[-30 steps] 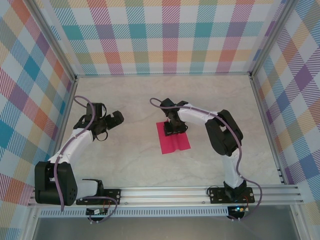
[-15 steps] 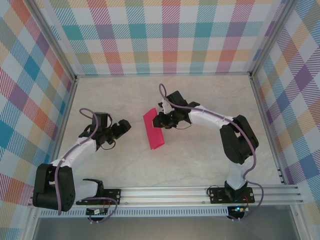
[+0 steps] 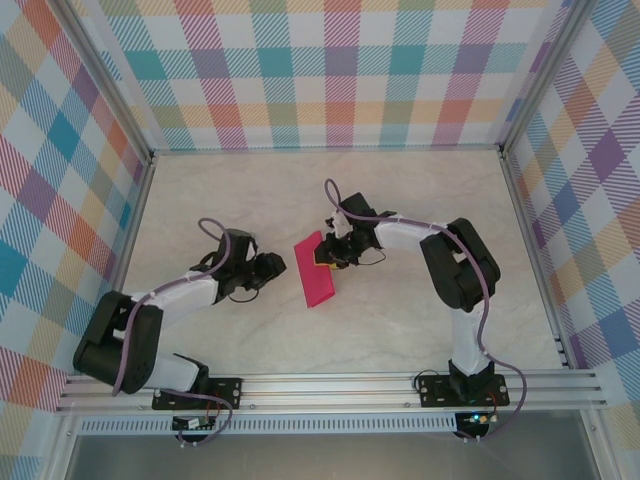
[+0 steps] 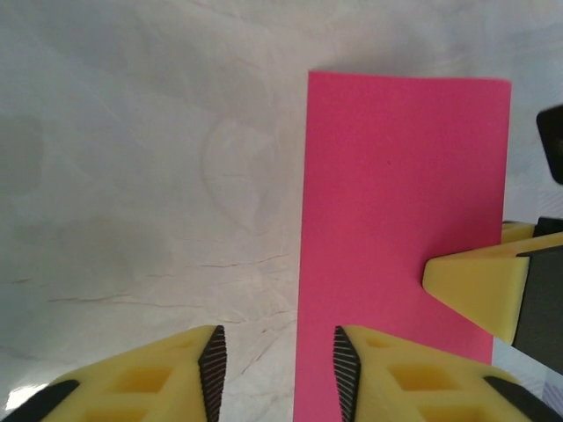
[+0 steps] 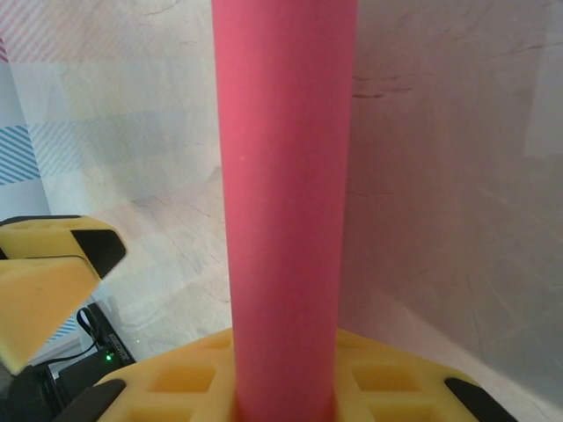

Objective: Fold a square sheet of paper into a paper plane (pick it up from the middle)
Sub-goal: Fold the square sheet of paper in half at the center of the table, then hold the square sheet of paper at the center of the table.

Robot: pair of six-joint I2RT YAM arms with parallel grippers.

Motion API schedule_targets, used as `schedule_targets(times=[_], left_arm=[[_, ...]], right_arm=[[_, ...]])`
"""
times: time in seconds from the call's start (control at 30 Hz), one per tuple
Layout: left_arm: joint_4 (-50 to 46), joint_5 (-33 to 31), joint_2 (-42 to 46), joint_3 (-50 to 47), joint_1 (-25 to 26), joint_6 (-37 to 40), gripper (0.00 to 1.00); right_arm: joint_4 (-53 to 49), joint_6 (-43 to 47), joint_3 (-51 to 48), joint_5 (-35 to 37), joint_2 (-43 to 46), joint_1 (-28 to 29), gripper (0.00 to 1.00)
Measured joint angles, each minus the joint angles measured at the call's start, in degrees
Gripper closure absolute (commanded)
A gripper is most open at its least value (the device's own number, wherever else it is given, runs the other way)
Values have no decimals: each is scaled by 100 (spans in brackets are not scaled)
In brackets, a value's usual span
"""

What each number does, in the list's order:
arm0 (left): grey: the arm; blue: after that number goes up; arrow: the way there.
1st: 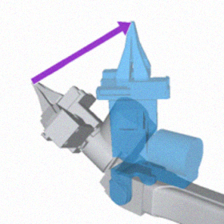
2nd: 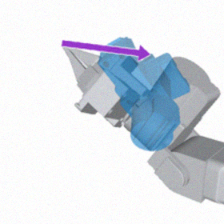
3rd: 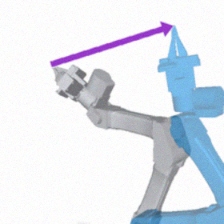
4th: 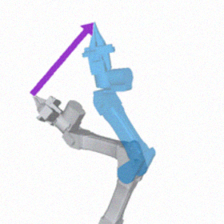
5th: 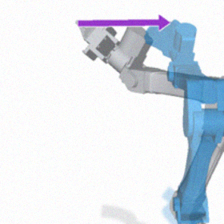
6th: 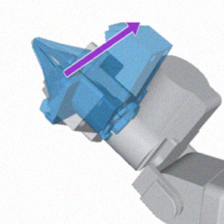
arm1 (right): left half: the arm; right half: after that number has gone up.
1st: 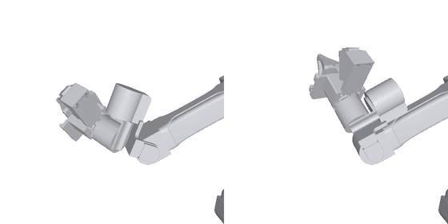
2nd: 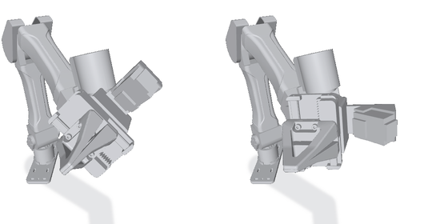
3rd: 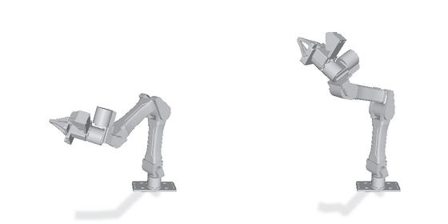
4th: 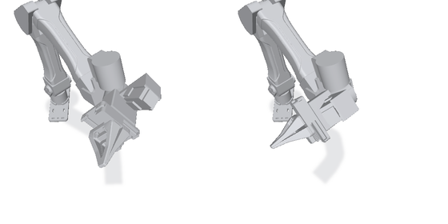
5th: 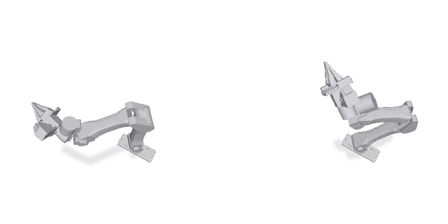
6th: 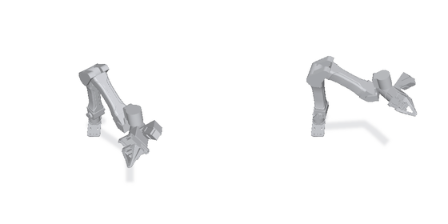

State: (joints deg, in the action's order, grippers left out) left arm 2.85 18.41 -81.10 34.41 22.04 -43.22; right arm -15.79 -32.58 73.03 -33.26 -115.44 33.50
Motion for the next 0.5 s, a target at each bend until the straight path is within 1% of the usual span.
schedule_targets(times=[0.07,0.17,0.23,0.5], left_arm=[[142,0,-275,131,160,-44,73],[313,-17,-647,376,356,-79,84],[382,-44,-907,584,476,-81,89],[470,-109,-1613,1040,579,-68,100]], right_arm=[[17,0,-9,-4,-26,-13,76],[20,0,-13,-2,-46,-15,76],[20,0,-13,-2,-61,-15,76],[17,0,-20,-2,-122,-46,76]])
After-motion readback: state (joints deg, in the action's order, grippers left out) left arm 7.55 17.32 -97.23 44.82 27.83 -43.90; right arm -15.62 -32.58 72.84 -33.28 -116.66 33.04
